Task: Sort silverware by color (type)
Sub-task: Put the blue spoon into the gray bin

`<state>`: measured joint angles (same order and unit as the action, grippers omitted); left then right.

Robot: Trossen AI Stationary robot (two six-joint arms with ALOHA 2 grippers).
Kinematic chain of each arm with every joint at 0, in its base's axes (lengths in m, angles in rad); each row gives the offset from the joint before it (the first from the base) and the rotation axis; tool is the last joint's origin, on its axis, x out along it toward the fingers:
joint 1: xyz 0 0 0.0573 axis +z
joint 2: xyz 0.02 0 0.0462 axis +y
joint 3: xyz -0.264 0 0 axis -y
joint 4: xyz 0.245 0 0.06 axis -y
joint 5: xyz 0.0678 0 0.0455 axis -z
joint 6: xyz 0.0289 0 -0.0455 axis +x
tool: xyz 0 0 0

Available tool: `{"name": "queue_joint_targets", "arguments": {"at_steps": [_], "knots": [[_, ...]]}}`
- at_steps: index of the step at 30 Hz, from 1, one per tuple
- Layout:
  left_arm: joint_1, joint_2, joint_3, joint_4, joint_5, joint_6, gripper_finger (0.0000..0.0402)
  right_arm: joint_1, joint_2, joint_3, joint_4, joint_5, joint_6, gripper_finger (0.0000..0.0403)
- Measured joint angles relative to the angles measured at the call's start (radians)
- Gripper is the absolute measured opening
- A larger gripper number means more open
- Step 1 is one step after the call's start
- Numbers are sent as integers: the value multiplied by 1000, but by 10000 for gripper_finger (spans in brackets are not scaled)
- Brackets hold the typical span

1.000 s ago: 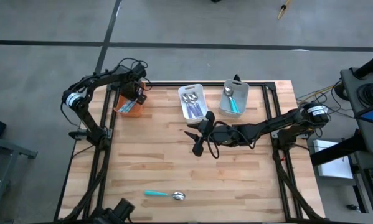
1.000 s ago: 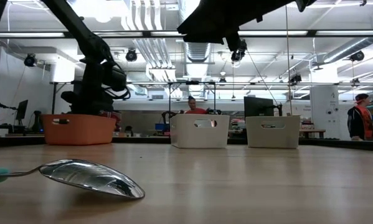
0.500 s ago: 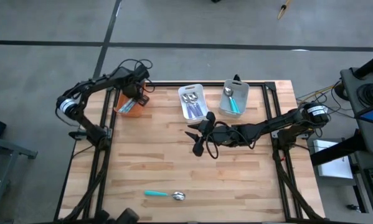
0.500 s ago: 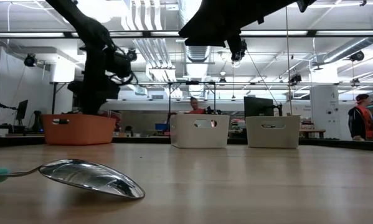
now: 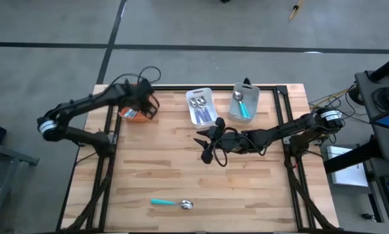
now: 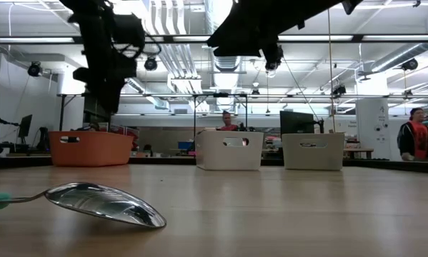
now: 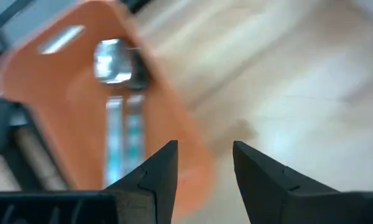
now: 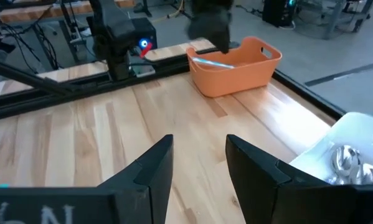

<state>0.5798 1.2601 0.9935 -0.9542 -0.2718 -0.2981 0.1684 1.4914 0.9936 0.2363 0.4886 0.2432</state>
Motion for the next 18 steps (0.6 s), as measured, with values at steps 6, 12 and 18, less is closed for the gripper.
{"name": "queue_joint_targets", "arguments": {"at_steps": [6, 12, 18], "knots": [[-343, -134, -134, 117, 0, -207, 133, 4, 0, 0, -8, -48, 37, 135], [-710, -181, -259, 343, -17, -238, 130, 4, 0, 0, -8, -52, 45, 130], [-1038, -145, -356, 625, -22, -233, 130, 4, 0, 0, -9, -51, 44, 131]]}}
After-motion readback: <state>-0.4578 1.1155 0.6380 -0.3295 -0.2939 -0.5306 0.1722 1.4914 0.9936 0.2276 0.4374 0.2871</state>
